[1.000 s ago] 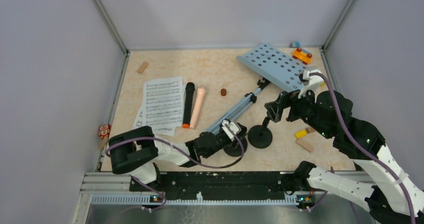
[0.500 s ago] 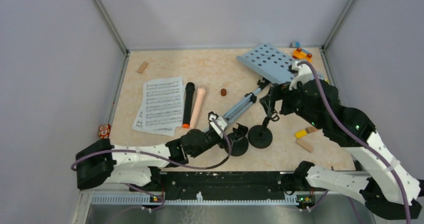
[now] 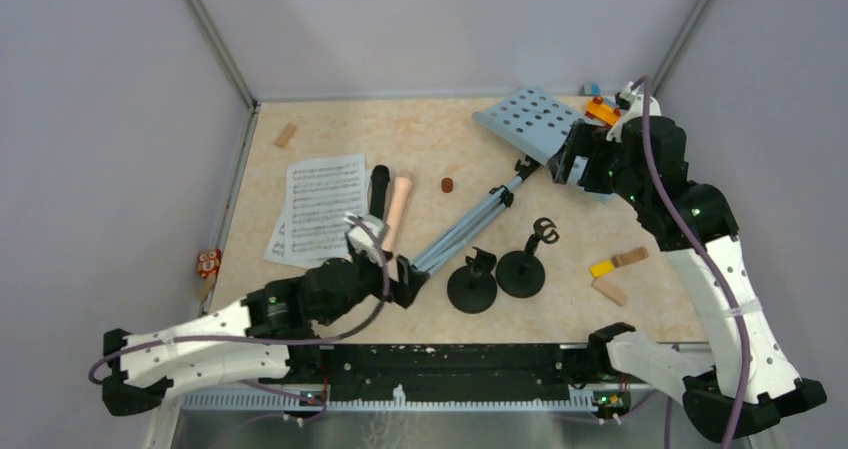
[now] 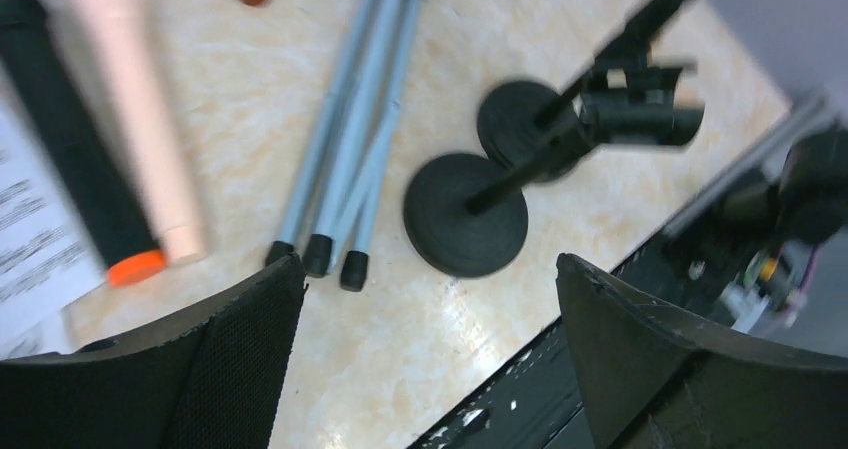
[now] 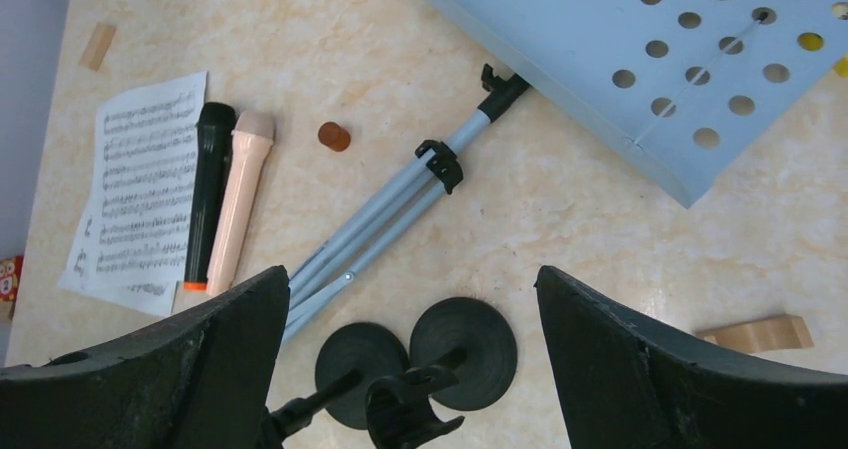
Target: Pack up the instrument practice props
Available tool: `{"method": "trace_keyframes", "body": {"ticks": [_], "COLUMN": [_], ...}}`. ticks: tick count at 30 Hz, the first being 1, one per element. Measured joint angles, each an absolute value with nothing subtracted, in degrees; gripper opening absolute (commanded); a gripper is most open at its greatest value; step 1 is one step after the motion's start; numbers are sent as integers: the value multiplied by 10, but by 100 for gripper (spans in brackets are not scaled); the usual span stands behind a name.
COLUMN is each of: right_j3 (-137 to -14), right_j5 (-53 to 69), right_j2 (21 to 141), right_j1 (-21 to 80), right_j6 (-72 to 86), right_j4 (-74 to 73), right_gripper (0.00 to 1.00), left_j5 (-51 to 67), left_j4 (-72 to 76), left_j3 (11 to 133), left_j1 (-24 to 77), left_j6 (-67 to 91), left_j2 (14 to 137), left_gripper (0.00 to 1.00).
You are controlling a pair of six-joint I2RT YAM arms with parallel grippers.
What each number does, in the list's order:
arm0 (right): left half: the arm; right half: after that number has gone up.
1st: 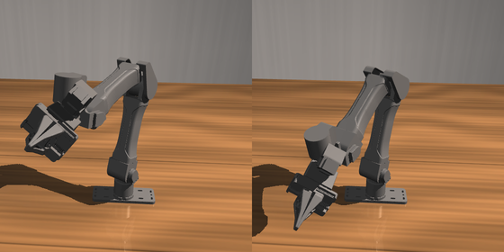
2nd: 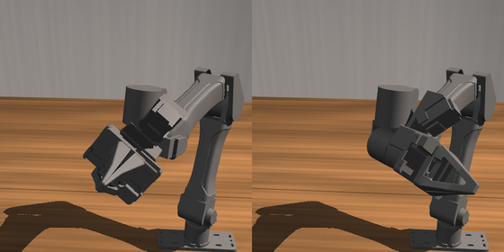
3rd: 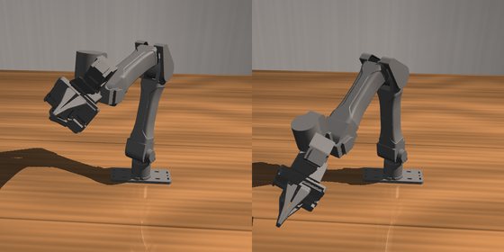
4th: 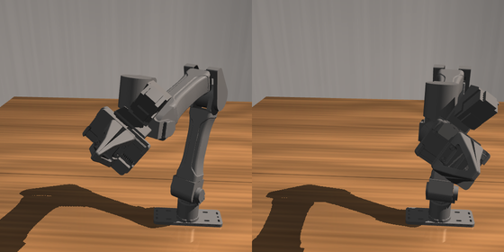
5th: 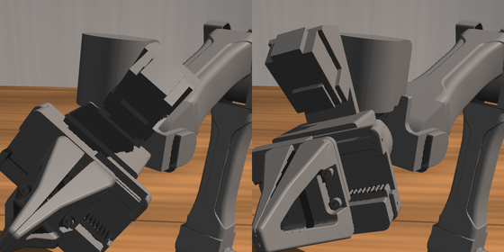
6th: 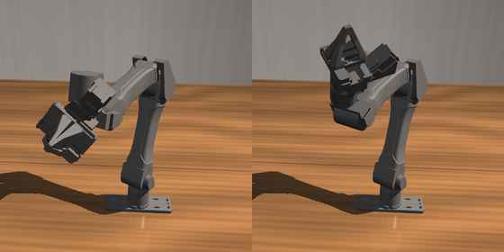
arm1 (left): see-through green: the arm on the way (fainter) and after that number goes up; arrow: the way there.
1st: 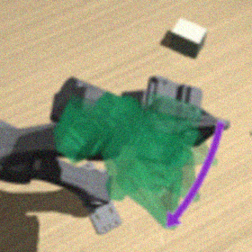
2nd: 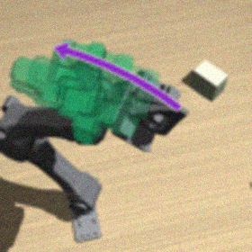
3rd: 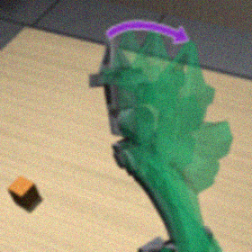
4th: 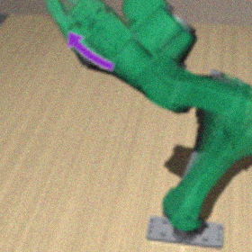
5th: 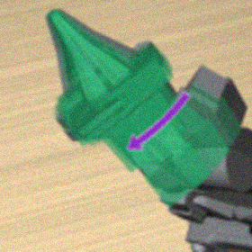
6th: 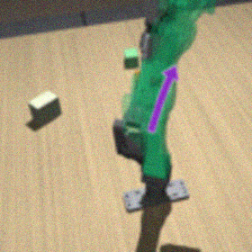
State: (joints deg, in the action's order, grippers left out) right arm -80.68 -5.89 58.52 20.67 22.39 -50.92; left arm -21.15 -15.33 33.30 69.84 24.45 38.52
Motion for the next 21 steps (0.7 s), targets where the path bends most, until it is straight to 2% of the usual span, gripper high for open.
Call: {"method": "trace_keyframes", "body": {"ticks": [3,8,14,21], "right_j3": [-799,-733,-629,-541], "right_j5": [-70,-94,-117,-124], "right_j2": [559,442,251,123], "right_j1": [192,189,189,189], "right_j6": [227,226,206,170], "right_j4": [-505,-487,-437,-397], "right_gripper": [92,92,92,92], "left_j5": [-298,-416,-508,-532], "left_j4": [-263,-345,-440,-448], "left_j3": [396,448,480,442], "left_j1": [698,698,698,698], "left_j6": [324,367,387,352], "left_j2": [312,192,199,223], "left_gripper": [99,99,99,99]}}
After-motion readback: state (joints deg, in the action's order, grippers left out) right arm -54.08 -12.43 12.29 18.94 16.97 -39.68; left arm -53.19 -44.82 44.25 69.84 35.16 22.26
